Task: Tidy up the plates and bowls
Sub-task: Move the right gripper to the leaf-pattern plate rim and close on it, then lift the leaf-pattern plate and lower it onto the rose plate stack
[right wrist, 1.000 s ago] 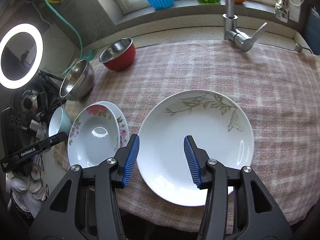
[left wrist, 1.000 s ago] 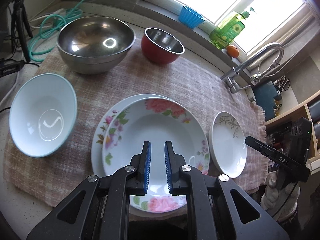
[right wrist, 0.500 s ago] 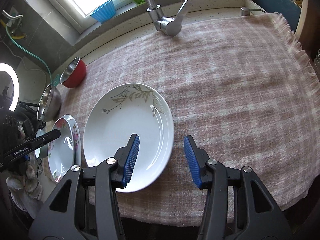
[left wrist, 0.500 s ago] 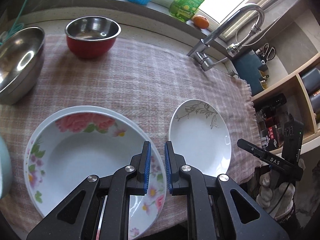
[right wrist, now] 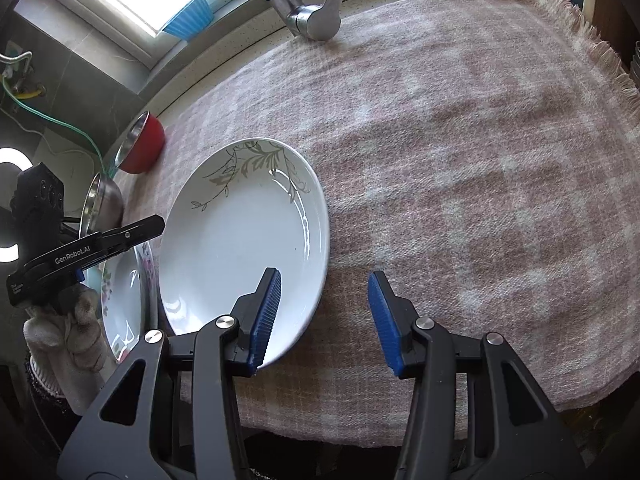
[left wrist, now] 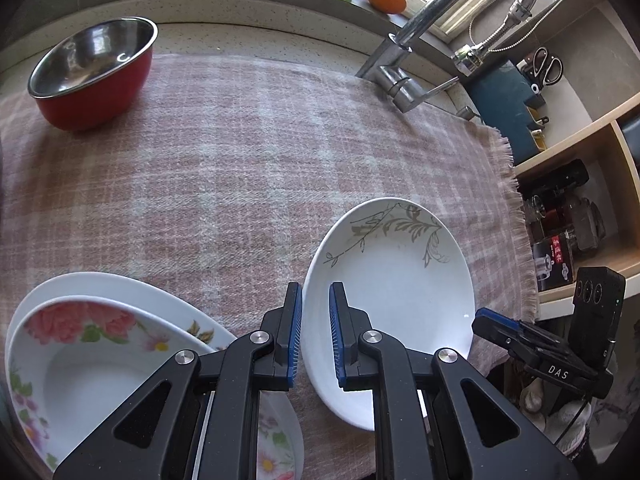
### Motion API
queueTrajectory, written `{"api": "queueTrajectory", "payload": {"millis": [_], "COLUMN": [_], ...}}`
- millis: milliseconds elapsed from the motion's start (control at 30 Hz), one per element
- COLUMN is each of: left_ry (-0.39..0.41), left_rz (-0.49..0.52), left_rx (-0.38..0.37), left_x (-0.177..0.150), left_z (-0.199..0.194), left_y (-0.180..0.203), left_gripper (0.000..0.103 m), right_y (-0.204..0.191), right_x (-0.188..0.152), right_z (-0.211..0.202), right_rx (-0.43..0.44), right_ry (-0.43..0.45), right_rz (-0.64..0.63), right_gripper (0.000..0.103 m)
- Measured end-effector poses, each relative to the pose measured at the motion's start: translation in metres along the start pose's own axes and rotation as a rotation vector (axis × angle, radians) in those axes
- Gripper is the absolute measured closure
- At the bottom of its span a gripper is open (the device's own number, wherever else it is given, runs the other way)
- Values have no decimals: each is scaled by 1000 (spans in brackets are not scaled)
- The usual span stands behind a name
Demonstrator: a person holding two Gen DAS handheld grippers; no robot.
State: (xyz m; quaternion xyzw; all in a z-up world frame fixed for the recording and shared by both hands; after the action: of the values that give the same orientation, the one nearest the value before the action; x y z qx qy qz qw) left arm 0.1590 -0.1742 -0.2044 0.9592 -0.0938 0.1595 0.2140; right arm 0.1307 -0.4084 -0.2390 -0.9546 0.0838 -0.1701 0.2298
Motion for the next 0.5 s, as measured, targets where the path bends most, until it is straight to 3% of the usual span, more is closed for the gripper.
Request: {"api": "queueTrajectory", "payload": {"millis": [233, 367, 500], "left_ry": [-19, -31, -46], "left_rz": [-10, 2, 16], "left_rx": [11, 8, 1], "left_x": [3, 2, 3], "left_z": [5, 8, 14], "left_y": [-6, -5, 0], "left_gripper": [91, 91, 91], "right_y": [0, 1, 4], "right_x": [0, 2, 4], "right_z": [11, 16, 22], "right_rx": [23, 28, 33], "right_ry": [-25, -36, -52], "right_rz": [16, 27, 43], "right_gripper": [65, 81, 88]}}
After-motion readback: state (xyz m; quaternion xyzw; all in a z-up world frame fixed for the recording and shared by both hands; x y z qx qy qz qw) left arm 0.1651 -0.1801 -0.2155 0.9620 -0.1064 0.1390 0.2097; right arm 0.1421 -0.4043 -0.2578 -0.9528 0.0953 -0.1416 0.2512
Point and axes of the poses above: each gripper's, at about its wrist camera, not at the fingertips, and z roughly the way its jaws point, y to its right, x to its top, the point moved 5 cm from there along z, roughly the way its jaws point, and after that the axes turned 8 degrees about z, right-handed, at the moved point
